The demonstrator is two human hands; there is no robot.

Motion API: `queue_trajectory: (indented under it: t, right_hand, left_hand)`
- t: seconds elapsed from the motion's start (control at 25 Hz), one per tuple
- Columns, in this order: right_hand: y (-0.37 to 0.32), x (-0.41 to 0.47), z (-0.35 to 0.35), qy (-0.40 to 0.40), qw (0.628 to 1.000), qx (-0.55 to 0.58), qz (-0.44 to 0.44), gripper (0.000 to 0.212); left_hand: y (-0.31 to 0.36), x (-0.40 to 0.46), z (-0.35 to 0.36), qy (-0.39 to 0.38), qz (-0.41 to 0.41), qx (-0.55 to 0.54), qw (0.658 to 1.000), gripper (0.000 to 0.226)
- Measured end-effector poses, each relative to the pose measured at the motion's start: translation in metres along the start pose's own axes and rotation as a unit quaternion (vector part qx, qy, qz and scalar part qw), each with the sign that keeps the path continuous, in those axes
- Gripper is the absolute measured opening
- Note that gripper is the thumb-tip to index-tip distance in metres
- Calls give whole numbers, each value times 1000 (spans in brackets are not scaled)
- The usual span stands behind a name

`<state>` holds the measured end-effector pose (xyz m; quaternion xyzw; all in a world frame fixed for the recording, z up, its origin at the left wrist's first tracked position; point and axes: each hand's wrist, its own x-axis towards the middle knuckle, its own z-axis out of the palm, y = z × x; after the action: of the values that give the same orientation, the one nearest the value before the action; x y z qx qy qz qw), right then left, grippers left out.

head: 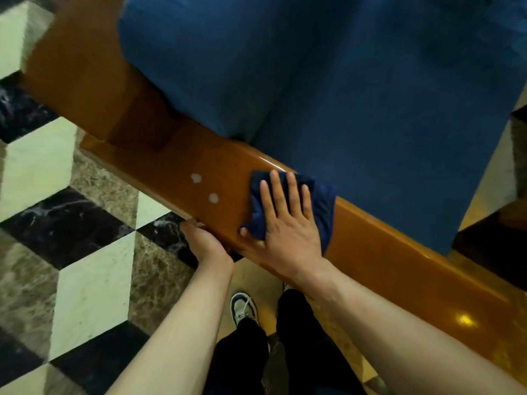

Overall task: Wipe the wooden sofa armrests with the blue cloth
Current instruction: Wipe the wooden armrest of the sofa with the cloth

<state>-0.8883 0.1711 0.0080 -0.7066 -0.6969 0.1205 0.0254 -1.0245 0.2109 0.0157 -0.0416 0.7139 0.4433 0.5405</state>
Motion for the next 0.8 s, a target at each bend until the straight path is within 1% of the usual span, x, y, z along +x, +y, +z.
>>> queue_trajectory:
  t: [0.12,0.2,0.32,0.44,0.48,0.52,0.6,0.72,0.8]
  right_hand:
    - [-33,56,-6,-13,997,17,-77,95]
    - [-50,79,-9,-23,993,15,-116,93]
    - [-59,79,-5,-28,989,22,-146,87]
    - [-44,60,3,-19,973,2,-229,86]
    - [-42,59,4,-14,970,-3,-243,87]
    - [-43,62,5,-9,971,-6,-239,89]
    - [-61,80,4,-2,983,-11,-185,96]
    - [-114,114,3,-2,999,-6,-47,108]
    - [-151,123,5,-10,999,3,32,112]
  left_hand:
    - [17,10,-12,0,-25,3,1000,30]
    - [31,15,-21,2,-37,21,999,20]
    - [51,21,-32,-14,-50,0,999,22]
    - [67,31,-33,-37,-63,-26,997,28]
    - [72,37,-33,-43,-69,-30,996,31]
    - [77,44,-33,-46,-72,-30,996,34]
    - [88,55,-33,-58,-72,-25,995,39]
    - [107,65,-37,-90,-66,-16,994,43]
    - [120,74,-44,-103,-68,-10,992,48]
